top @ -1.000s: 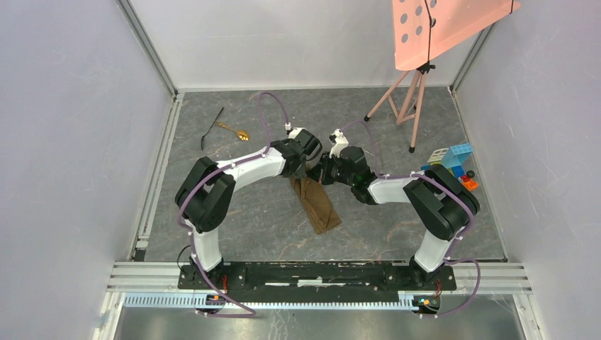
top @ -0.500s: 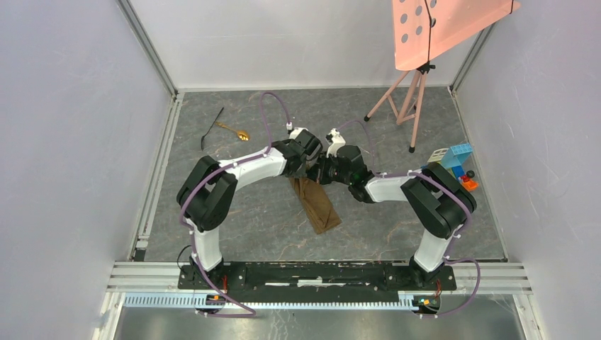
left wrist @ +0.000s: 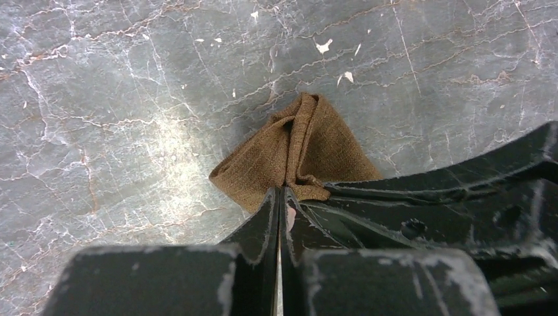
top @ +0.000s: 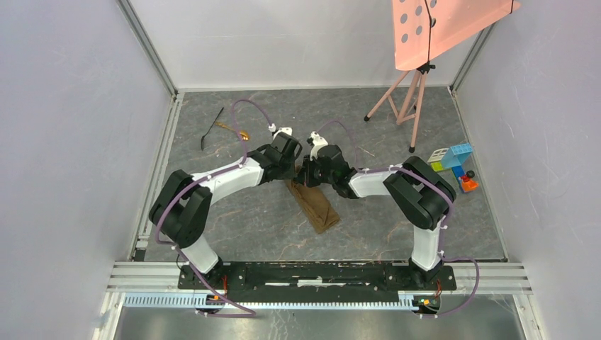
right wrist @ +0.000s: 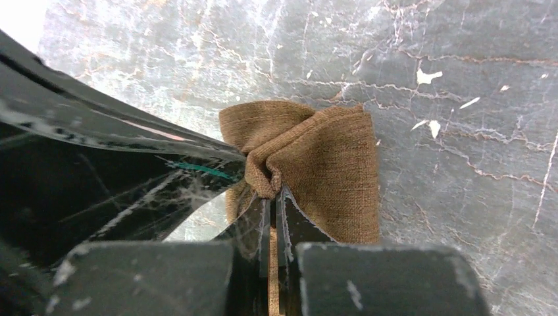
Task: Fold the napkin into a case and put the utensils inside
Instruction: Grasp the top corner of the smaller rectangle folded napkin from the folded napkin, then pick up the smaller rectangle-folded napkin from the center of the board.
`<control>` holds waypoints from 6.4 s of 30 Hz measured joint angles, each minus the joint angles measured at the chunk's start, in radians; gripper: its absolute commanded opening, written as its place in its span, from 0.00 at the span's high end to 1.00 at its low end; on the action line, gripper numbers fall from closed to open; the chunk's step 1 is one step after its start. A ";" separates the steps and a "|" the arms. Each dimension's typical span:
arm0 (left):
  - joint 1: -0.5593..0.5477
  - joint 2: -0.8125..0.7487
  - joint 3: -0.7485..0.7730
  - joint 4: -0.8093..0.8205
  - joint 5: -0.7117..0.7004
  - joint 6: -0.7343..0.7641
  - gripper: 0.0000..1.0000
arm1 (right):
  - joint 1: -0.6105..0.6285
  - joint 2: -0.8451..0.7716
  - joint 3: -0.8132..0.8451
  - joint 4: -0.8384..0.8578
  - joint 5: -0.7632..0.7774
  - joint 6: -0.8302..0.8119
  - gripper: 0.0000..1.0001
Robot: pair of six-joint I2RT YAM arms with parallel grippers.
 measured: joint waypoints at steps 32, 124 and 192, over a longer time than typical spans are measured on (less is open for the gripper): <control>0.064 -0.085 -0.181 0.167 0.104 -0.024 0.98 | -0.047 -0.019 0.043 -0.059 -0.150 -0.088 0.69; 0.173 -0.344 -0.302 0.068 0.149 -0.138 0.61 | -0.069 0.179 0.146 0.047 -0.338 -0.004 0.88; 0.319 -0.581 -0.461 -0.093 0.248 -0.196 0.32 | 0.313 -0.076 0.100 -0.449 0.431 -0.394 1.00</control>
